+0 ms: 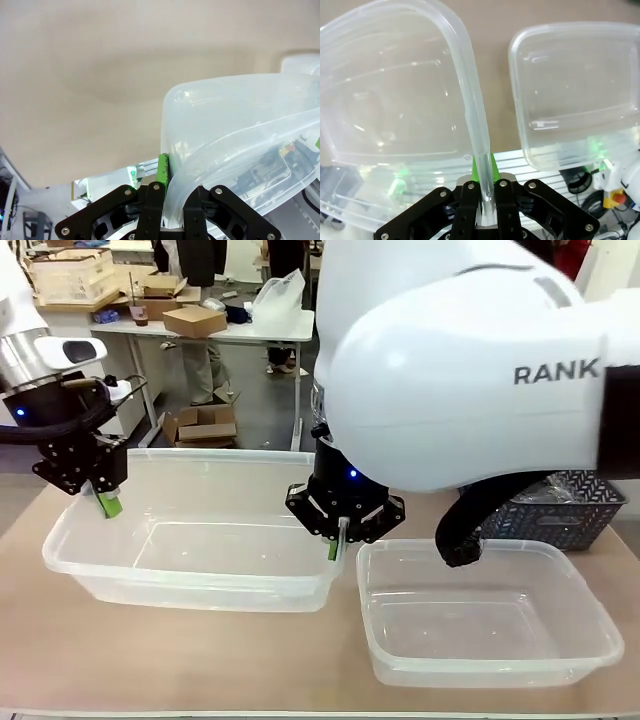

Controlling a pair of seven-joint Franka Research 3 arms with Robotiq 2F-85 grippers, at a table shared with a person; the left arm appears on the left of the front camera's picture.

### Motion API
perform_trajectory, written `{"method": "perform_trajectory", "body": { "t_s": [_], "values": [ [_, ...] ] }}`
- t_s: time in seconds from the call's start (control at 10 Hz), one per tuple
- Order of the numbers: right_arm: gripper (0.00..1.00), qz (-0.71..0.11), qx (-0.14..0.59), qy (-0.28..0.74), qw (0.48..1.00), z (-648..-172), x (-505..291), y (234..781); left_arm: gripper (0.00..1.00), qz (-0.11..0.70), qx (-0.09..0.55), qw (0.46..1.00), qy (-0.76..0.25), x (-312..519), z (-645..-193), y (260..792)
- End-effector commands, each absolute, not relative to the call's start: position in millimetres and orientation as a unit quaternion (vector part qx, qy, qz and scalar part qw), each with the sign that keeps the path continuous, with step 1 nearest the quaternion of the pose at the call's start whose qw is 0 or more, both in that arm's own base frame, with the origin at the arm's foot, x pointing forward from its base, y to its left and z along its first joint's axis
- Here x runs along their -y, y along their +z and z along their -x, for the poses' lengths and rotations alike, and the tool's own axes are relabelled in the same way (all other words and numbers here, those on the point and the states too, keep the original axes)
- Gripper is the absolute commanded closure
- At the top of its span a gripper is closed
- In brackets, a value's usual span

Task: Sort the waste into each basket.
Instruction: Pick up the Organizing box on the left side of the table and lift it.

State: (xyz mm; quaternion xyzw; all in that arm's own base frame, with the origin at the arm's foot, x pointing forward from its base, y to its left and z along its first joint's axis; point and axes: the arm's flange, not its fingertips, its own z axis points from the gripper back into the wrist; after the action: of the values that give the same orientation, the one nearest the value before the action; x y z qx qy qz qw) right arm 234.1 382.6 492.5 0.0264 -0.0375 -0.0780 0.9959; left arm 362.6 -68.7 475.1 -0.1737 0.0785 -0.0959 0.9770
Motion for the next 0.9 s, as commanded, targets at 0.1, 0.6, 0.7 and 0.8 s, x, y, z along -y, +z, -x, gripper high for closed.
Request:
{"method": "perform_trajectory", "body": {
  "t_s": [0.1,0.6,0.7,0.8],
  "values": [
    [0.96,-0.001,0.045,-0.107,0.993,-244,-346,506,0.95,0.151,-0.076,0.981,-0.092,97,-363,481],
    [0.96,0.017,0.056,-0.162,0.985,-277,-246,525,0.95,0.168,-0.105,0.97,-0.141,203,-407,517],
    [0.96,0.0,0.116,-0.148,0.982,-281,-232,521,0.95,0.191,-0.122,0.964,-0.142,208,-422,529],
    [0.96,-0.016,0.127,-0.152,0.98,-286,-220,519,0.95,0.184,-0.146,0.965,-0.119,208,-431,532]
  ]
}}
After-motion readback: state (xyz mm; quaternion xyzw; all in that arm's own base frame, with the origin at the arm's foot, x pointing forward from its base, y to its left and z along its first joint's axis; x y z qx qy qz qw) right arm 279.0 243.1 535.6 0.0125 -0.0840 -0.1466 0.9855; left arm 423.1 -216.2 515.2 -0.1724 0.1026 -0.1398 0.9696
